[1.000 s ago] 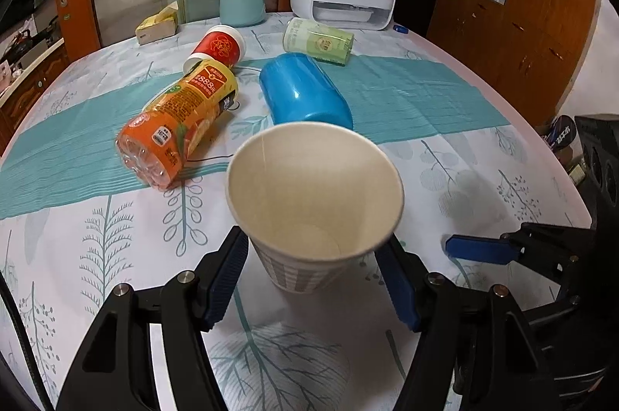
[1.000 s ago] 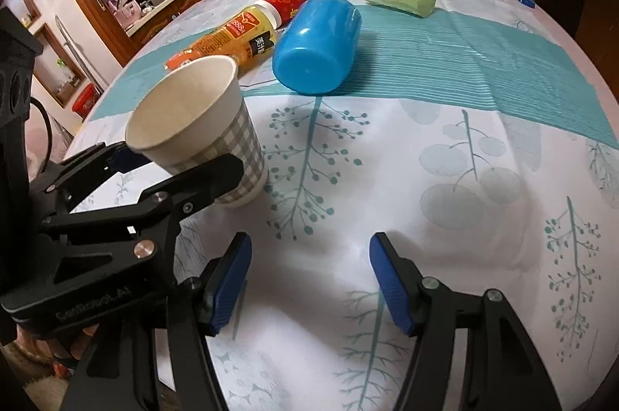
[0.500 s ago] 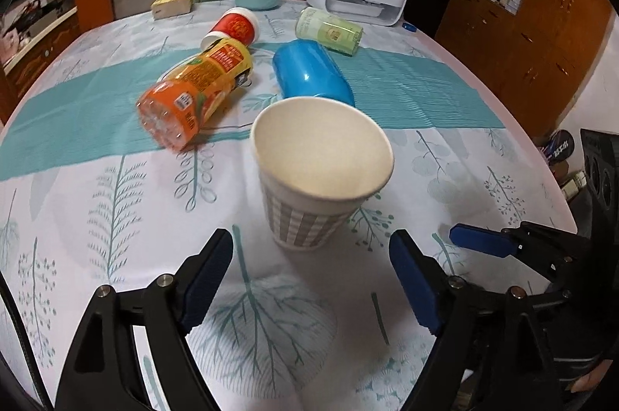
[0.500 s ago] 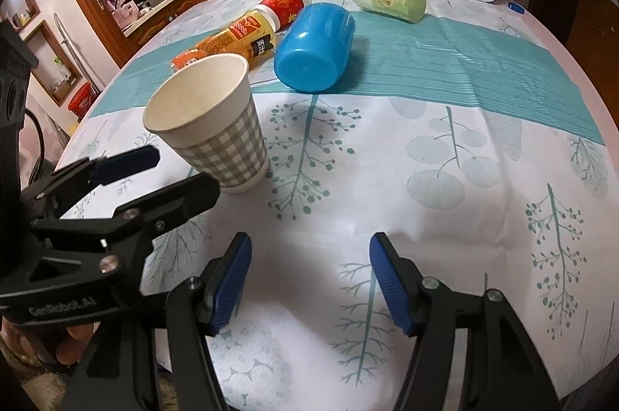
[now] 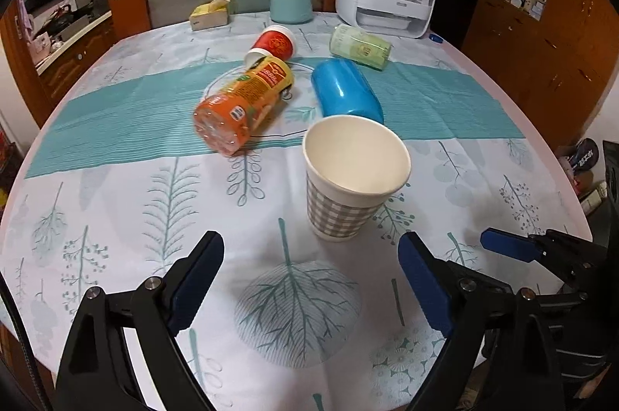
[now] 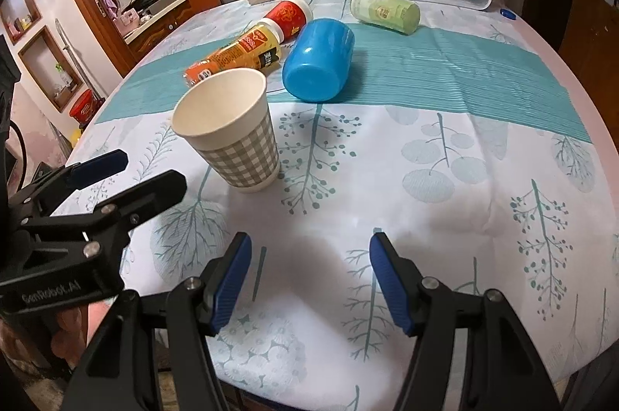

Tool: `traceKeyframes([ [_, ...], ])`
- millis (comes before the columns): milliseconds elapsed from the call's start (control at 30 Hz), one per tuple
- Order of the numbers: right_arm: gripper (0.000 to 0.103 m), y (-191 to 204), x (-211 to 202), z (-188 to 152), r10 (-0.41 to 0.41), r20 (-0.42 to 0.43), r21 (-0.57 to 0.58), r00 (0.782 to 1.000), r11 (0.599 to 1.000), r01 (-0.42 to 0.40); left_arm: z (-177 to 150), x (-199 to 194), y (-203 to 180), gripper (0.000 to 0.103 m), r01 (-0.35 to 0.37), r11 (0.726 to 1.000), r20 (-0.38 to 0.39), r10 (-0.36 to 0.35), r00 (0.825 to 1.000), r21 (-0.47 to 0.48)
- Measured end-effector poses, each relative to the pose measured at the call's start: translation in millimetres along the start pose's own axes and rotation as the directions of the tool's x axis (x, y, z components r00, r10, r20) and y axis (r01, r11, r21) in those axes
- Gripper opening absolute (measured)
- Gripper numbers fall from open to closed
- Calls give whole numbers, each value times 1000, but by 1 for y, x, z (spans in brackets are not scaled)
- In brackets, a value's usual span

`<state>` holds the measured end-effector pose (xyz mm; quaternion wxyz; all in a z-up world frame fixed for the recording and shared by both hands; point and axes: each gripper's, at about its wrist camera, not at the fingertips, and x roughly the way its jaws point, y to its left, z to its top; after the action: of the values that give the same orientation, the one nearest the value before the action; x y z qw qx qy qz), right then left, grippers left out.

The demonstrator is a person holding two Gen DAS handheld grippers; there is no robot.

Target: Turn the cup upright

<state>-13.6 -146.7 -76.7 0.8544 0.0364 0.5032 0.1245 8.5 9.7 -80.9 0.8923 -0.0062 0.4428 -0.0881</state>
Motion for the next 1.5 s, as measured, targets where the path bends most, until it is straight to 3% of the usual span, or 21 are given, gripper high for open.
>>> traceKeyframes([
  [167, 64, 3, -15, 1, 6, 25, 13, 1000, 1000, -7, 0, -13, 2, 92, -20, 1000, 2, 20, 1000, -6],
  [267, 64, 8, -25, 2, -2, 52, 13, 999, 1000, 2, 1, -21, 7, 98, -31, 999, 2, 31, 1000, -31],
  [467, 64, 14, -42, 5, -53, 93, 9, 994, 999, 52, 1, -29, 12, 99, -59, 997, -15, 58, 998, -51],
  [667, 64, 14, -57, 10, -51, 140, 23, 989, 999, 48, 3, -34, 11, 99, -63, 997, -6, 63, 998, -53],
  [833, 64, 18, -60, 13, -65, 158, 18, 985, 998, 62, 4, -38, 8, 99, -68, 996, 6, 68, 998, -50],
  [967, 73, 18, -61, 15, -67, 168, 22, 983, 998, 64, 5, -39, 8, 99, -75, 996, 11, 76, 997, -49],
  [1500, 73, 20, -57, 21, -48, 175, 20, 983, 999, 45, 9, -34, 10, 99, -103, 993, 15, 104, 994, -63],
])
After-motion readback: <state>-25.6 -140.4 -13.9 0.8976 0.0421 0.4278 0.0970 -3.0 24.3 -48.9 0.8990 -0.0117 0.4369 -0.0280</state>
